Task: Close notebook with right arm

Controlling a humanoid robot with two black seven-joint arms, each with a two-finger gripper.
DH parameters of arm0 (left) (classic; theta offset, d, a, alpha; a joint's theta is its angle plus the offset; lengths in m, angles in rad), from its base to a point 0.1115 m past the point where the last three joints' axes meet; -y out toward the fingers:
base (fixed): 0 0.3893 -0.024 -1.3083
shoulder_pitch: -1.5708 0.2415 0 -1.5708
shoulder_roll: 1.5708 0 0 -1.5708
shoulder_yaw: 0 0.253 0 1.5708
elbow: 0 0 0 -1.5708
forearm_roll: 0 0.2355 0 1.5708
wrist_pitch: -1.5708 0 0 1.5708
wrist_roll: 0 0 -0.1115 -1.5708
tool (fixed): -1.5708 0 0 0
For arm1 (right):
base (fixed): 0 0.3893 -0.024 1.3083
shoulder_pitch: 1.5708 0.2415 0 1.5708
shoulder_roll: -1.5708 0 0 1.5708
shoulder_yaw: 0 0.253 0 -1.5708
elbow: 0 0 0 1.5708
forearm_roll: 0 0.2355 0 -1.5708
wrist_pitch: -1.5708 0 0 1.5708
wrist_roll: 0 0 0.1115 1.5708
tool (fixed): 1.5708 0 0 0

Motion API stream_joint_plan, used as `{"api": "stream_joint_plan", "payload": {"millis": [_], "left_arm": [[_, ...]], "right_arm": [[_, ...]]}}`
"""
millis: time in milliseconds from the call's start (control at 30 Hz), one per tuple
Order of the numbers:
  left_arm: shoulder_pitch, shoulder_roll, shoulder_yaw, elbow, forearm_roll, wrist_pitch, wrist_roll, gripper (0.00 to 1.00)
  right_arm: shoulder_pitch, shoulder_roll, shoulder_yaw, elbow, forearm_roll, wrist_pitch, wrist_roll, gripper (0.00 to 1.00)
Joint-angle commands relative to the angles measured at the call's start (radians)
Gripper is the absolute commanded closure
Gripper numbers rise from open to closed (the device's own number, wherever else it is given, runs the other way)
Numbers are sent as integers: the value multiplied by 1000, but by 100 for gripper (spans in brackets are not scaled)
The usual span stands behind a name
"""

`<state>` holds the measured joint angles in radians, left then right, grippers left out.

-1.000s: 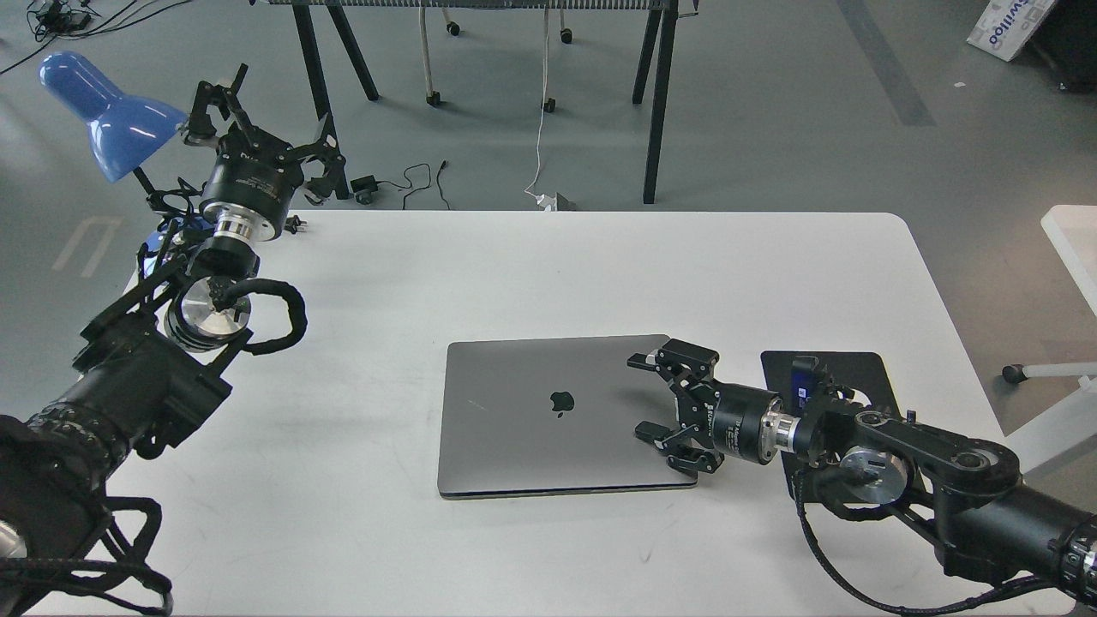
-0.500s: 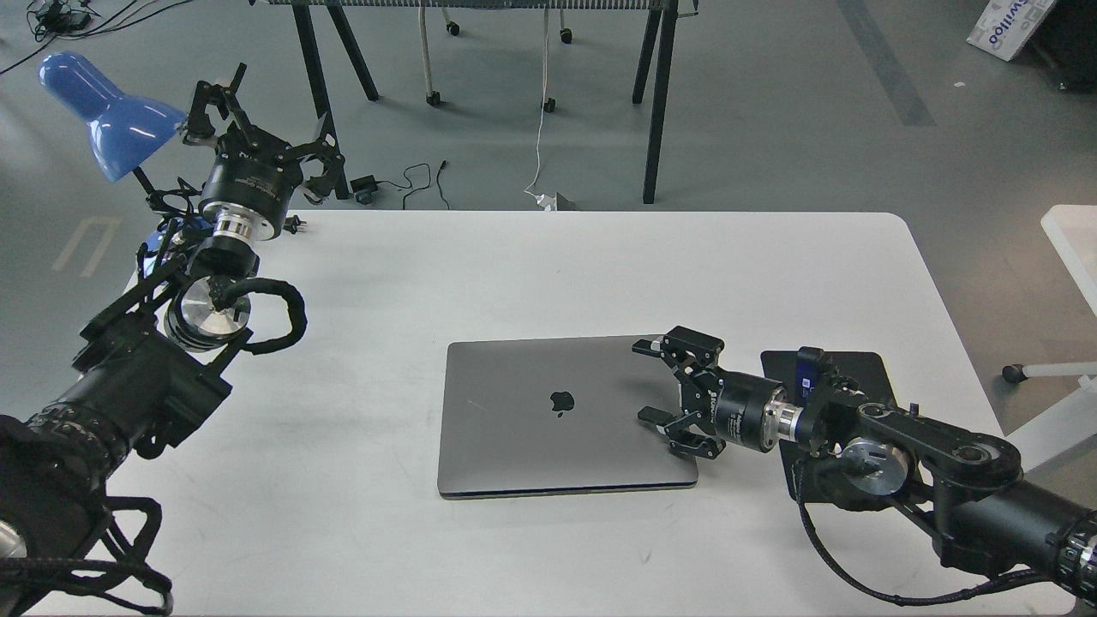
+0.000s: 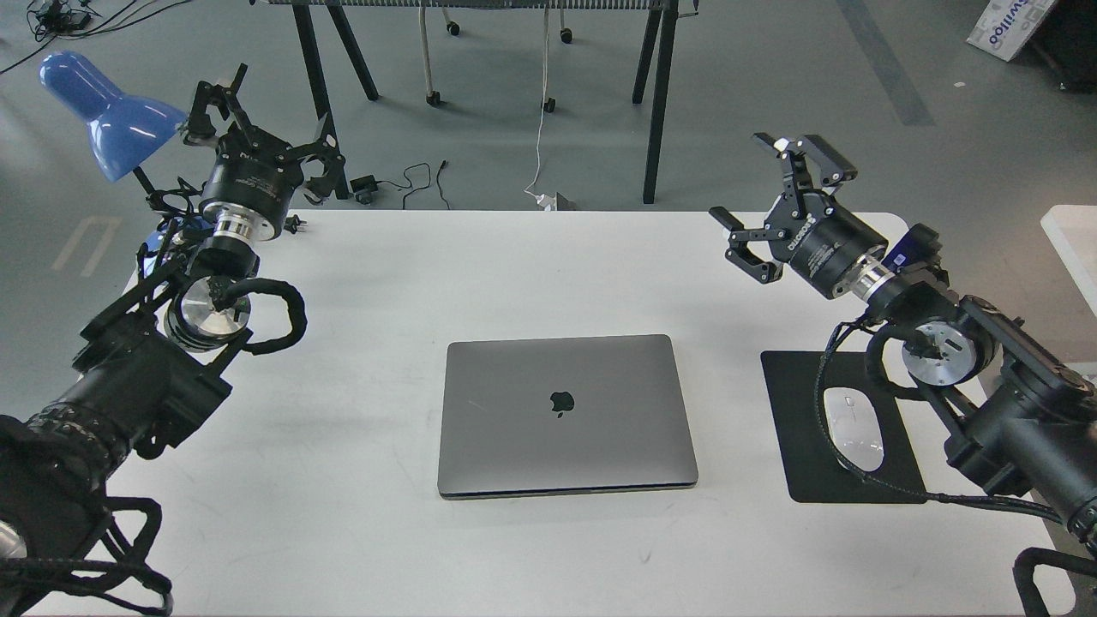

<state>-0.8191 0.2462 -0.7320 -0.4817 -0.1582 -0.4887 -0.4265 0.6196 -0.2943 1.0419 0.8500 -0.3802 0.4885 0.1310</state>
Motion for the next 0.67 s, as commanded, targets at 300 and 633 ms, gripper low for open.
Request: {"api": "stream_joint_plan", "payload": {"millis": [300, 633], "left_arm": [[0, 1, 0, 0, 0, 0, 6, 0], [0, 1, 2, 0, 0, 0, 6, 0]], "right_arm": [[138, 44, 159, -229, 351, -11, -22, 0], [174, -2, 152, -302, 354, -1, -19, 0]]}}
